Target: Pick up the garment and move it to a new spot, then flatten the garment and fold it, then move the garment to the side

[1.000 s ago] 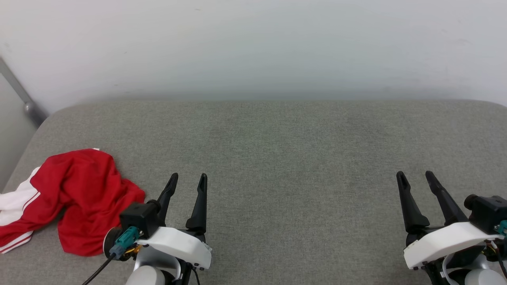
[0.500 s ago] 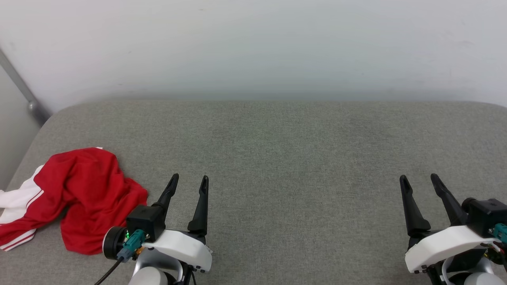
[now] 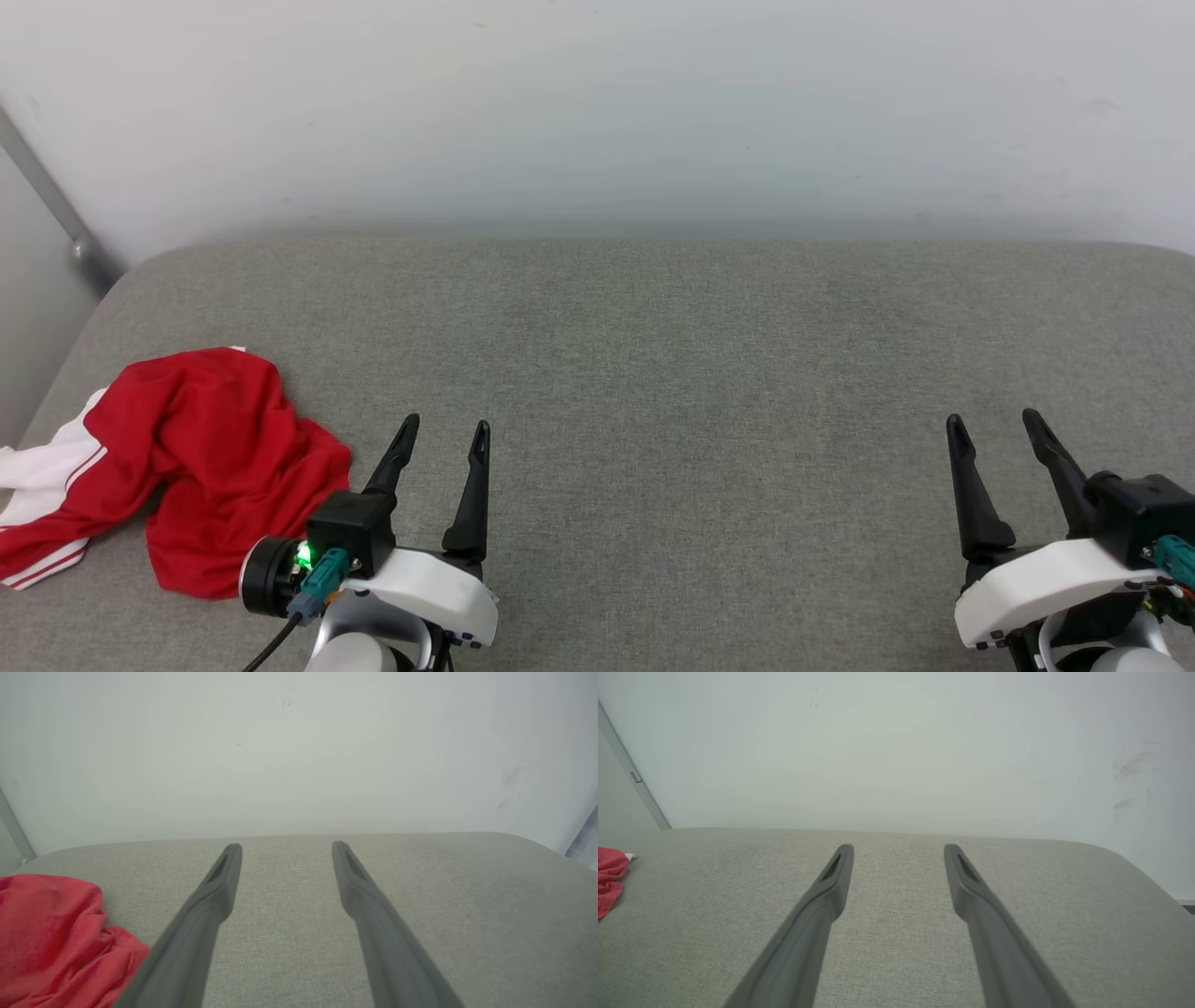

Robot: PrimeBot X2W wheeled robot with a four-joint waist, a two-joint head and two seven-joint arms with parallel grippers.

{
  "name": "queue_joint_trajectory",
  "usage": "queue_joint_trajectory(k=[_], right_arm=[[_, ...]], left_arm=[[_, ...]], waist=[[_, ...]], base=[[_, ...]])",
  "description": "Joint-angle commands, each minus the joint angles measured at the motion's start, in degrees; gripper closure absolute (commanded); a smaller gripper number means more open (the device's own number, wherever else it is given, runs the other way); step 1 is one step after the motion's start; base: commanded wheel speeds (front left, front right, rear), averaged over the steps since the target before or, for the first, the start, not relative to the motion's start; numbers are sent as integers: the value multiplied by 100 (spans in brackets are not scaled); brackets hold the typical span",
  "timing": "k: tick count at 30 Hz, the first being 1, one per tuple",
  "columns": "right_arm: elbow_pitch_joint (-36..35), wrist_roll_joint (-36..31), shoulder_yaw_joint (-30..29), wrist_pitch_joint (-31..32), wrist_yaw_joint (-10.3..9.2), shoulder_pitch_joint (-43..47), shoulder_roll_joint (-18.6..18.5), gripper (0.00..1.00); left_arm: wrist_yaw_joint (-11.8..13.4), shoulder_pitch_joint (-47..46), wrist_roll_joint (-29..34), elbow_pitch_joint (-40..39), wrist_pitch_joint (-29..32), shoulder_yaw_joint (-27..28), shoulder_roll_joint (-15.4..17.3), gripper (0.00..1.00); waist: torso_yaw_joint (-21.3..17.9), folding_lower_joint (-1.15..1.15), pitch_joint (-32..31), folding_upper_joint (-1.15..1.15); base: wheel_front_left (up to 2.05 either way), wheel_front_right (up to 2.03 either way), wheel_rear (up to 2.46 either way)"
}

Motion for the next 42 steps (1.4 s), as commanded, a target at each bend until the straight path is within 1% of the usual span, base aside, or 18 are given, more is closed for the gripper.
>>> queue_joint_trajectory(k=[1, 9, 21, 31, 36, 42], right_arm=[[-46, -109, -2, -50, -2, 57, 29, 0], [-100, -346, -40, -108, -2, 78, 53, 0], [-47, -174, -85, -104, -2, 47, 62, 0], [-75, -233, -90, -82, -2, 66, 62, 0], [-169, -317, -38, -44, -2, 116, 61, 0], [-272, -346, 87, 31, -2, 114, 59, 0]], left_arm=[[-2, -72, 105, 17, -47, 6, 4, 0], [-15, -103, 328, 137, -130, 47, -36, 0], [-15, -106, 256, 267, -118, 123, -64, 0], [8, -116, 231, 357, -118, 144, -73, 0], [20, -166, 161, 383, -118, 127, -74, 0], [83, -227, 48, 347, -118, 126, -74, 0]], waist=[[3, 0, 1, 0], [27, 0, -6, 0], [20, 0, -15, 0], [62, 0, -36, 0], [251, 0, -30, 0], [693, 0, -2, 0]], base=[[0, 0, 0], [0, 0, 0], [0, 0, 0], [0, 0, 0], [0, 0, 0], [0, 0, 0]])
